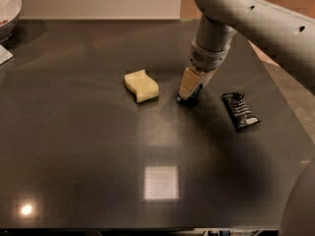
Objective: Pick rxbar blueberry
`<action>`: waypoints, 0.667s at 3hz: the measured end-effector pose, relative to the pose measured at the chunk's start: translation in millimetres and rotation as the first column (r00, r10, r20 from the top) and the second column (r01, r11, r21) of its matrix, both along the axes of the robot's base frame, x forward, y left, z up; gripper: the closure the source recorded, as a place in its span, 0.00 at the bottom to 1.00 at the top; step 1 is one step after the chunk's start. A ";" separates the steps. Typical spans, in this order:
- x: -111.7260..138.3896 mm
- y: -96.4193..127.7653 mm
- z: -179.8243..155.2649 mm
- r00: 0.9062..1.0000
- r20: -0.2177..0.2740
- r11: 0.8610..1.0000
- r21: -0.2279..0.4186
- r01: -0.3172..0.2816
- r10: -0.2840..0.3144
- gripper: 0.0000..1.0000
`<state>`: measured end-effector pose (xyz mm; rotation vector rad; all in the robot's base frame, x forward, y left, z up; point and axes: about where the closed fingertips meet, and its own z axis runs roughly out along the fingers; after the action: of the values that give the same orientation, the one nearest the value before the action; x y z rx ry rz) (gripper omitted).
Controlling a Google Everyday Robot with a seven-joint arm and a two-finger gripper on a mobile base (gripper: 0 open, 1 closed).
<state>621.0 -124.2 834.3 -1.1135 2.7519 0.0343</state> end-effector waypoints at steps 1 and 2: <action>-2.4 5.0 16.5 1.000 0.000 0.997 0.069 -0.024 0.024 1.00; -4.1 12.5 42.5 0.998 0.023 0.991 0.115 -0.067 0.065 1.00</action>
Offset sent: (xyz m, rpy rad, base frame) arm -0.0087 0.0193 0.0809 0.1746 -0.0453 0.1181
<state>616.9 -111.7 876.8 -1.1664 2.6575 0.1886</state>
